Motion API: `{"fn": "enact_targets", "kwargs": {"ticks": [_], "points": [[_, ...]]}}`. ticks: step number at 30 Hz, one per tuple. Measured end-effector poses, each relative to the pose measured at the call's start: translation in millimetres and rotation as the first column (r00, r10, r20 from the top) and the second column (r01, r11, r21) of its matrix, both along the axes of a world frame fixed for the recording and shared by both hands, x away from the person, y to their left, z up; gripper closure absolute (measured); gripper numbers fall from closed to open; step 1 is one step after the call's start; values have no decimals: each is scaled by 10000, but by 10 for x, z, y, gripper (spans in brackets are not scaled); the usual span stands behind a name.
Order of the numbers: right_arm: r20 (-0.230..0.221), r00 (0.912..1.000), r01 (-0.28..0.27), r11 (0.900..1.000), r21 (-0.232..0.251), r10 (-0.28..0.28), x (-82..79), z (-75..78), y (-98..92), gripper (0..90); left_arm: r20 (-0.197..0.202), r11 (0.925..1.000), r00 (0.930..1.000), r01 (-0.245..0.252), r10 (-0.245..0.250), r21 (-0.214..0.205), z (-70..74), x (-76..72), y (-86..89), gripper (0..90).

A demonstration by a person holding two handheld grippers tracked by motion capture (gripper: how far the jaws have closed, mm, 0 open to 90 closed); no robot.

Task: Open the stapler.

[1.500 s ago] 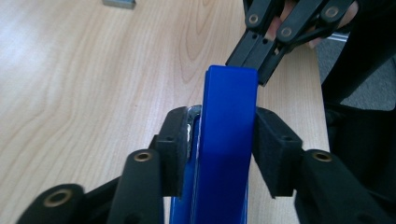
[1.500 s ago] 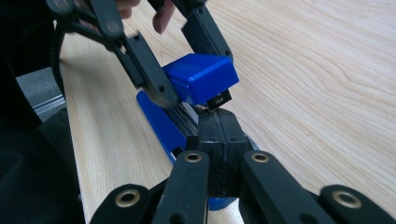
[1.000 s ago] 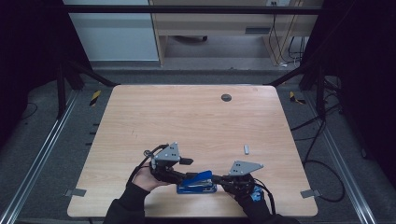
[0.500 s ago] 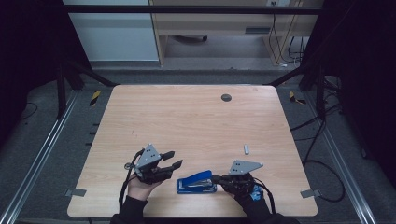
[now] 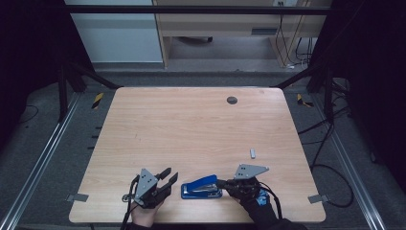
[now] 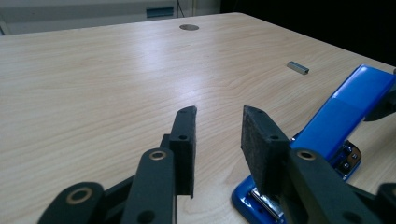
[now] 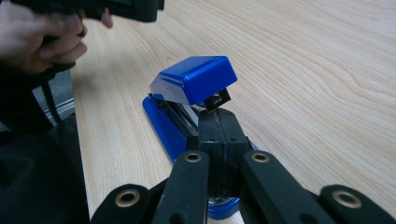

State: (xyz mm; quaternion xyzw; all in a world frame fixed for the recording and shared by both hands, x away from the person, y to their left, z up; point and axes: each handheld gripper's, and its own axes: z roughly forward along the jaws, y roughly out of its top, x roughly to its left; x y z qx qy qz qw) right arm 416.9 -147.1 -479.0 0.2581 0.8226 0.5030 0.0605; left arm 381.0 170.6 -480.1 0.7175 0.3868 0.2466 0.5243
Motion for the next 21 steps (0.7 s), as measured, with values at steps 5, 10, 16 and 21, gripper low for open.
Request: {"fn": "enact_targets", "kwargs": {"ticks": [5,10,16,21], "points": [[-2,10000,-7,10000,27,7,1,2,2,900,-99,9982,9986,-525,522,-287,-126,-133,-31,752],[-15,10000,-5,10000,61,5,3,6,5,900,-220,9971,9983,-551,540,-531,-262,-248,-73,802],[-11,10000,-21,9999,123,22,2,15,7,900,-216,9968,9982,-564,553,-558,-325,-378,-159,856],[1,10000,-25,9999,105,25,3,17,9,900,-174,9982,9991,-389,381,-452,-380,-468,-305,887]]}}
